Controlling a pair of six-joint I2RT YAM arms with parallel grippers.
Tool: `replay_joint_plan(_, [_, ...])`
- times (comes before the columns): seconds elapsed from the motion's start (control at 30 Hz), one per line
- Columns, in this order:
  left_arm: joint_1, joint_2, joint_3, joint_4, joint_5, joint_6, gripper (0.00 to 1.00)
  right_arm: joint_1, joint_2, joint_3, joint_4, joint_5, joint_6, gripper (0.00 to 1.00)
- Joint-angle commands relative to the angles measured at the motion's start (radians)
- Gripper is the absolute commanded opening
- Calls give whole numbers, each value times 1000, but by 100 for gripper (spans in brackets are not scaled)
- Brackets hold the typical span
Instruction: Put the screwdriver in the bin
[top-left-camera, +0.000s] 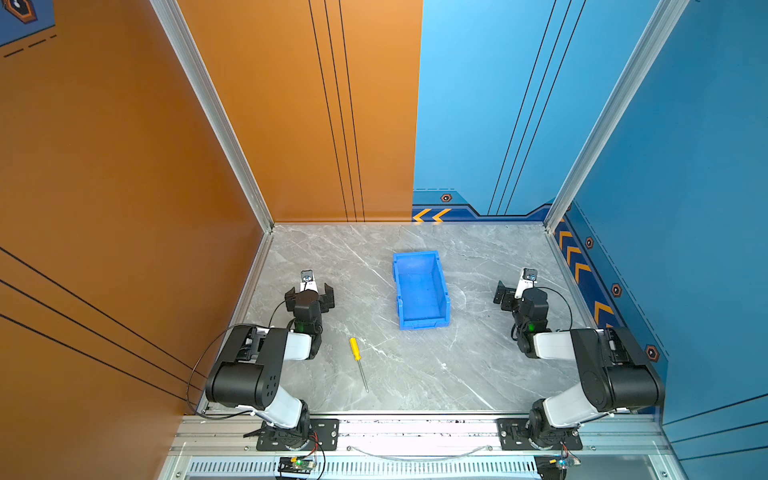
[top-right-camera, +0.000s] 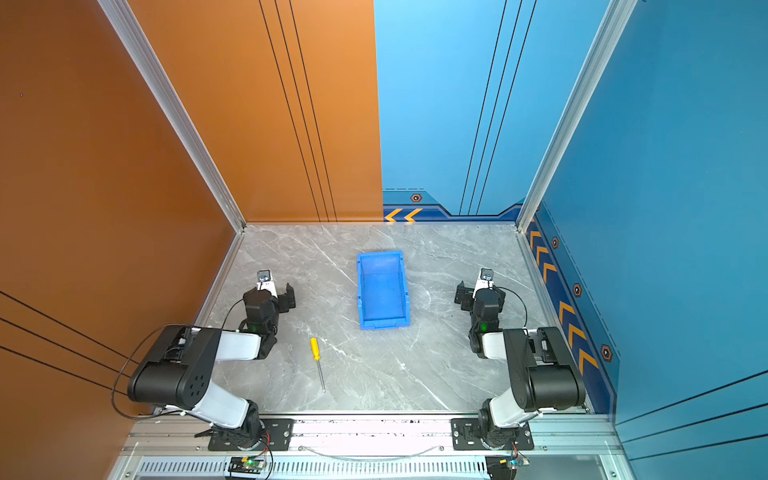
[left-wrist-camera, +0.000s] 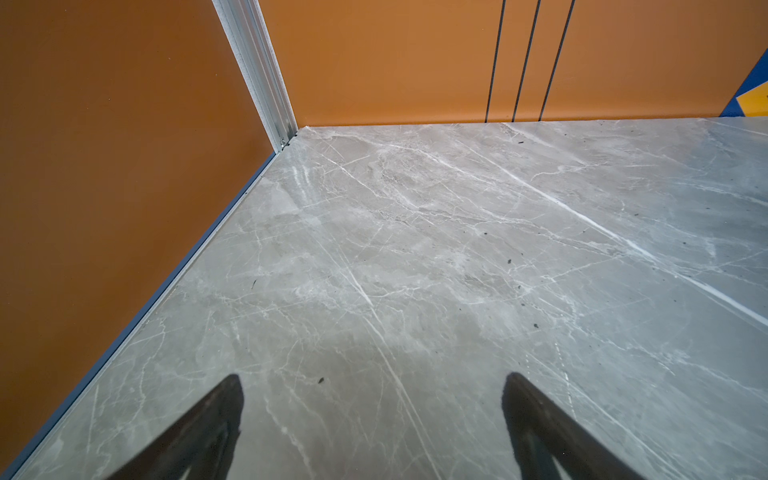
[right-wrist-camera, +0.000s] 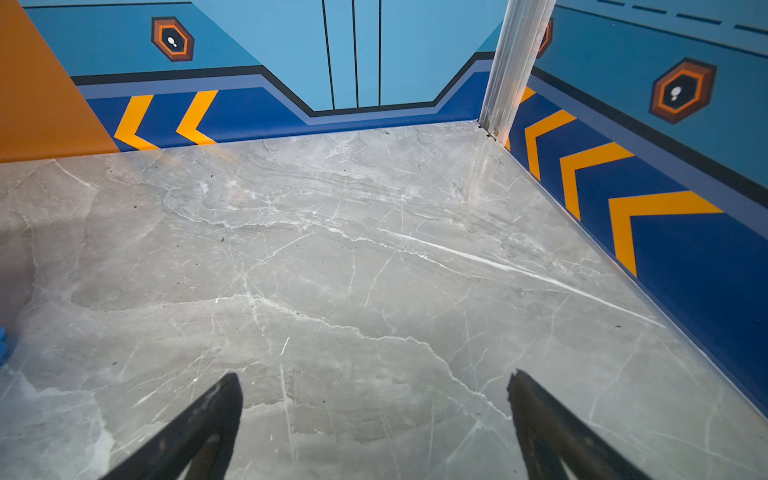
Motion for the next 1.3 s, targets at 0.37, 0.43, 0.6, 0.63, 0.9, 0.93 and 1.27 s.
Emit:
replay_joint_plan(0.37, [7, 10, -13, 24, 18, -4, 98, -6, 10, -9, 19, -1, -7, 100])
replay_joint_plan(0.43, [7, 7, -16, 28, 15, -4, 98, -6, -12, 13, -41, 8, -3, 100])
replay_joint_plan(0.6, [7, -27, -28, 26, 3, -9, 98, -3, -74, 27, -121, 31, 4, 100])
replay_joint_plan(0.63, [8, -36, -31, 23, -1, -9, 98, -3, -88, 15, -111, 30, 3, 100])
replay_joint_plan(0.9, [11, -198, -12, -189, -34, -43, 98, 12, -304, 10, -302, -4, 26, 100])
replay_joint_plan(0.93, [11, -221, -9, -218, -32, -46, 98, 18, -330, 14, -332, -4, 29, 100])
replay_joint_plan(1.27, [11, -395, 168, -742, -38, -193, 98, 131, -499, 231, -868, 81, 114, 100])
